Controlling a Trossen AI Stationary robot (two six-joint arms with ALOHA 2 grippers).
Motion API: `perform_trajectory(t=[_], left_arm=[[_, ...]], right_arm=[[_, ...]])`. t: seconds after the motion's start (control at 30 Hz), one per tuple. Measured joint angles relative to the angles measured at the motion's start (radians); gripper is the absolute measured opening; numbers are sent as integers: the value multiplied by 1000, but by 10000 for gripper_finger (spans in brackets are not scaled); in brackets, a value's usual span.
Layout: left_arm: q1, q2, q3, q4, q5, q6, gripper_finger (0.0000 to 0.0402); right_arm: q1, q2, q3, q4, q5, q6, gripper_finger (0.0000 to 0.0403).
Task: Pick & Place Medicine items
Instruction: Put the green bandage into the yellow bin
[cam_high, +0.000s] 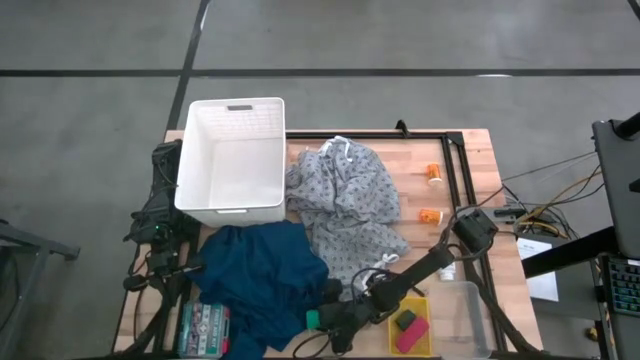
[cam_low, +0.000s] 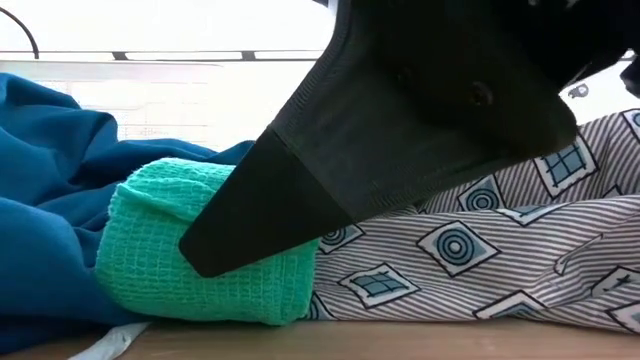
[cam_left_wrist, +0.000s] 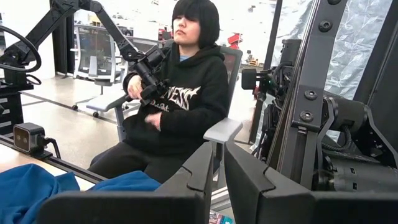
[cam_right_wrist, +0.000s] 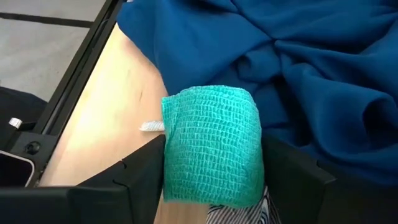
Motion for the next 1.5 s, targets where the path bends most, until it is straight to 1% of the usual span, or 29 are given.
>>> perform_trajectory(t=[0.37,0.8,0.87,1.03,1.5], left_arm=[[0,0,0,0,0,0,47],[0,0,0,0,0,0,47],[0,0,0,0,0,0,47],[0,0,0,0,0,0,47],[0,0,0,0,2,0,47]], right_arm=[[0,0,0,2,0,-2,207],[2,-32,25,-12,0,-28,205],[2,-48,30,-35,-3,-29,205],[2,-110,46,-168,-40,-28,205],[4,-292,47,-415,-44,-32,205]])
